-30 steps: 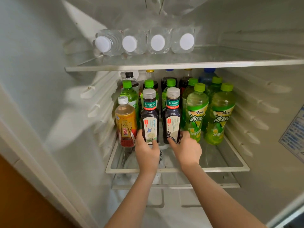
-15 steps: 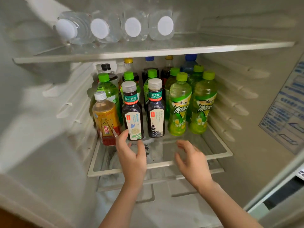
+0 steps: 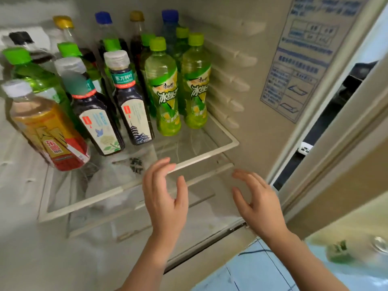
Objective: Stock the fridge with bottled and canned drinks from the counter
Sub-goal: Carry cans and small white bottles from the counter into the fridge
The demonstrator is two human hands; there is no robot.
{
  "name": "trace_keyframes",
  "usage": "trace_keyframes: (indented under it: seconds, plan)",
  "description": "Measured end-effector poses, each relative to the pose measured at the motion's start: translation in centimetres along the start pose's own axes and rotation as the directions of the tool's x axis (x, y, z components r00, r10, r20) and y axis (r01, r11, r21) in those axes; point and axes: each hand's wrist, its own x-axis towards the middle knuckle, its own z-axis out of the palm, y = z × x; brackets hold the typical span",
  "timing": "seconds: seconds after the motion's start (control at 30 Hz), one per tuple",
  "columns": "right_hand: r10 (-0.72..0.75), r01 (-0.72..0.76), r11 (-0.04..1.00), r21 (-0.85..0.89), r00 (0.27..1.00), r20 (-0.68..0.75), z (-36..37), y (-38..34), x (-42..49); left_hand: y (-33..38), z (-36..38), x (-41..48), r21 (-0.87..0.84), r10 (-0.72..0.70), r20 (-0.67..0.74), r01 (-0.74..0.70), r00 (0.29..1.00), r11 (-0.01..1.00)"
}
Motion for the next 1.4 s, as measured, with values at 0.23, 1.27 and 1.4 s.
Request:
trace_keyframes:
  seconds: [0.23,1.27,1.4]
  plan:
    - [0.227,-0.227,0.974,0.012,0.974,-0.005,-5.1,4.0,-10.2,2.9,2.8,-8.3,-0.095,-0.151,0.437,0.212,0.887,0.973]
    - [0.658,-0.475,-0.72,0.505,-0.698,0.281,-15.1,-1.8,-93.0,32.4,5.4,-64.6,-0.229,-0.356,0.612,-0.589,-0.706,0.775]
    - [0.563,-0.276,-0.728,0.627,-0.763,0.317,-18.0,-1.5,-97.7,38.7,8.5,-71.9,-0.36,-0.373,0.608,-0.662,-0.701,0.658]
